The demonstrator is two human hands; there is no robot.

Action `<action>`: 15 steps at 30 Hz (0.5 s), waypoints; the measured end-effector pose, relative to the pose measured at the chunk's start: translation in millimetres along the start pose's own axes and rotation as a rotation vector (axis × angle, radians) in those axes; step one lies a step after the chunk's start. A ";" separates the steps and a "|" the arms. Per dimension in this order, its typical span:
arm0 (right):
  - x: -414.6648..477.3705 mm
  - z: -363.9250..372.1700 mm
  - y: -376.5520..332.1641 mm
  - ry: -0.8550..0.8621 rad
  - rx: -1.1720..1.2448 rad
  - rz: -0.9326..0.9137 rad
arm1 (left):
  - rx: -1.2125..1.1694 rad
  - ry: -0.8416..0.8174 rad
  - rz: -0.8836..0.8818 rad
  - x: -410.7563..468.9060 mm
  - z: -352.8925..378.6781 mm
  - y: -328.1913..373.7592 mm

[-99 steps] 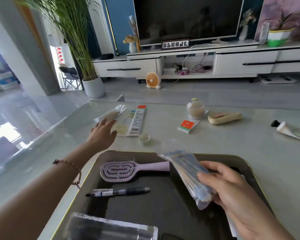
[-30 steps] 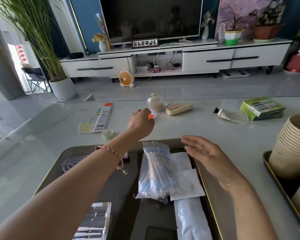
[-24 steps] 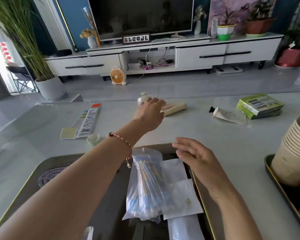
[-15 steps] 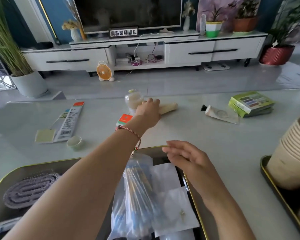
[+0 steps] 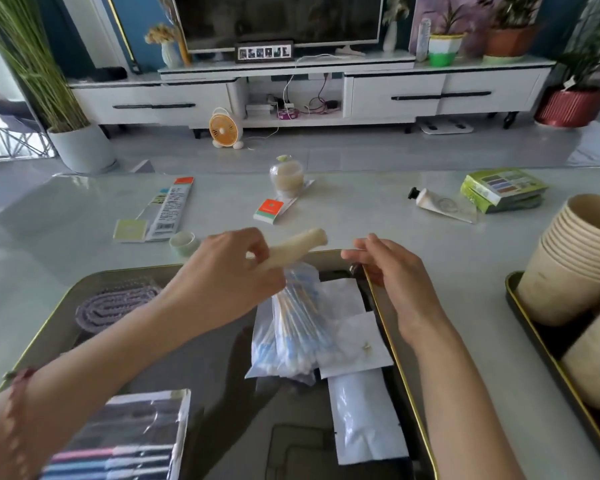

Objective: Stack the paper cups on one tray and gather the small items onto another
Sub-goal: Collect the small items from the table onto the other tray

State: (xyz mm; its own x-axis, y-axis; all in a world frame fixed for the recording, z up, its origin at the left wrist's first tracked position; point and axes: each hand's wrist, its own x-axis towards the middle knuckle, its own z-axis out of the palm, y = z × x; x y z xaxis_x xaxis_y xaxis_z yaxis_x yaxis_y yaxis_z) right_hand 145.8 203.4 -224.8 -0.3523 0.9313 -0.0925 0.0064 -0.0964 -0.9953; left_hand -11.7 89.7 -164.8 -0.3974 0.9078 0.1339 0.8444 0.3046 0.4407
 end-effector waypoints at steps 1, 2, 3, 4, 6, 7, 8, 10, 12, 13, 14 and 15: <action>-0.4 -0.7 -0.2 -0.003 -0.010 -0.010 | 0.023 0.017 -0.053 -9.8 -3.9 -2.5; -0.3 -1.4 -0.8 -0.006 -0.020 -0.021 | 0.057 0.047 -0.108 -16.8 -6.0 -5.8; -2.1 0.5 -1.2 -0.013 -0.025 -0.031 | 0.105 0.078 -0.173 -26.0 -9.0 -10.0; -2.8 1.6 -1.2 -0.011 -0.026 -0.040 | 0.150 0.090 -0.228 -31.3 -7.8 -14.7; -3.7 4.6 -0.9 -0.004 -0.026 -0.052 | 0.222 0.063 -0.286 -41.1 -0.2 -20.2; -3.8 4.6 -1.1 0.002 -0.026 -0.053 | 0.237 0.031 -0.283 -43.8 7.1 -19.7; -5.3 6.5 -0.6 0.000 -0.023 -0.054 | 0.243 0.006 -0.268 -47.9 12.6 -19.7; -6.6 8.8 0.8 -0.001 -0.011 -0.056 | 0.234 -0.020 -0.203 -54.4 18.2 -14.6; -5.2 8.2 3.0 0.004 -0.008 -0.064 | 0.198 -0.054 -0.133 -54.7 17.8 -8.8; -6.0 9.1 2.8 -0.004 -0.018 -0.074 | 0.152 -0.070 -0.133 -55.2 14.5 -7.9; -6.5 9.3 3.4 -0.013 -0.032 -0.082 | 0.094 -0.093 -0.148 -54.2 10.4 -8.4; -7.2 9.6 3.6 -0.023 -0.044 -0.090 | 0.048 -0.094 -0.164 -52.3 5.5 -10.5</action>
State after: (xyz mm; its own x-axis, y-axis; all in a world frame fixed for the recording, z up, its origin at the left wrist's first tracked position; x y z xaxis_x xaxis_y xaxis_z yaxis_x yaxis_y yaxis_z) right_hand 139.4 192.9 -227.4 -0.3749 0.9271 -0.0025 0.0147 0.0033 -0.9999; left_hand 2.3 40.6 -181.2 -0.4977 0.8671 -0.0205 0.7882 0.4620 0.4065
